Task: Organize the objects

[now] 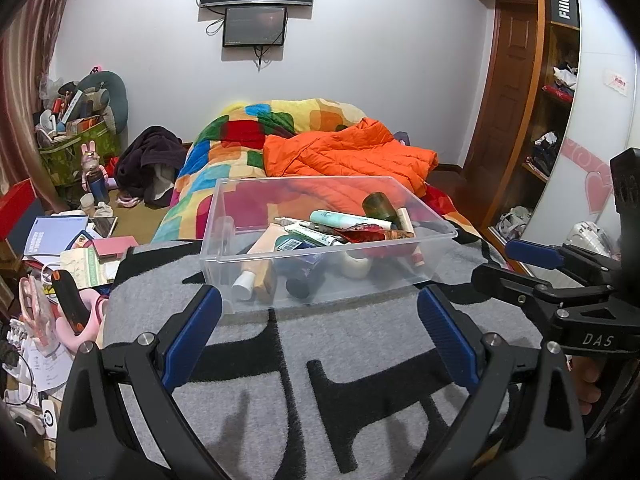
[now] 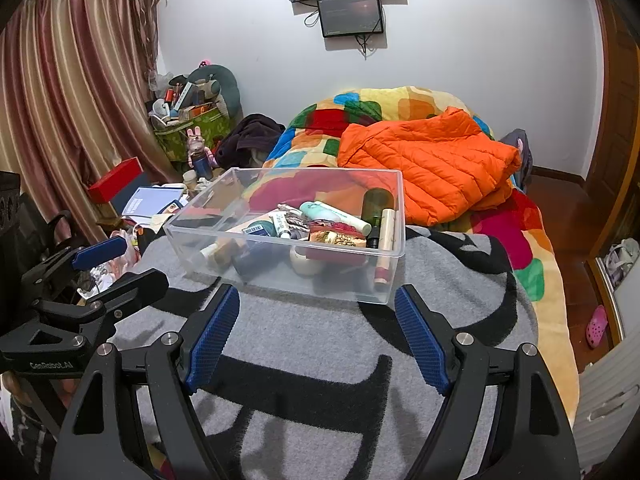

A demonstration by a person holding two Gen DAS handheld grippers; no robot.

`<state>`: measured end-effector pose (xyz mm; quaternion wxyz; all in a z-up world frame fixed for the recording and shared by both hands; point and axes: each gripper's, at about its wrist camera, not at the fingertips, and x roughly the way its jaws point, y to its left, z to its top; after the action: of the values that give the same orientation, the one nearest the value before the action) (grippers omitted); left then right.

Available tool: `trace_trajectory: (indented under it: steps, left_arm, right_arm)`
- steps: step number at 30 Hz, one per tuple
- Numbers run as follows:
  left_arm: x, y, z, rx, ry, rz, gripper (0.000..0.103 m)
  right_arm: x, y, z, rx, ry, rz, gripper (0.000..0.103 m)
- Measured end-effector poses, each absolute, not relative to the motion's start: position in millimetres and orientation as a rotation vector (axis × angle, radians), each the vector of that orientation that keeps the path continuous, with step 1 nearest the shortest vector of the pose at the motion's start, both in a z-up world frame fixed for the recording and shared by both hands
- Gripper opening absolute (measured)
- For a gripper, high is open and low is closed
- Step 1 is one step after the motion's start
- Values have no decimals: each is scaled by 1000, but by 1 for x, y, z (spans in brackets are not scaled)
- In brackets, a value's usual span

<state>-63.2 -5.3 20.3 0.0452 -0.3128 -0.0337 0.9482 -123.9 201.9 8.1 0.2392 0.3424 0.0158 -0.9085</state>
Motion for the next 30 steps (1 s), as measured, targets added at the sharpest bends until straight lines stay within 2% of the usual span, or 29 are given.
trace_trajectory:
  steps: [19, 30]
  left_arm:
    - [-62, -2, 21, -955, -62, 2891, 100]
    - [-62, -6, 20, -952, -104, 2880, 100]
  right_arm:
    - [-123, 201, 7, 943, 33, -2473, 77]
    - [-122, 200, 8, 945, 37, -2466, 78]
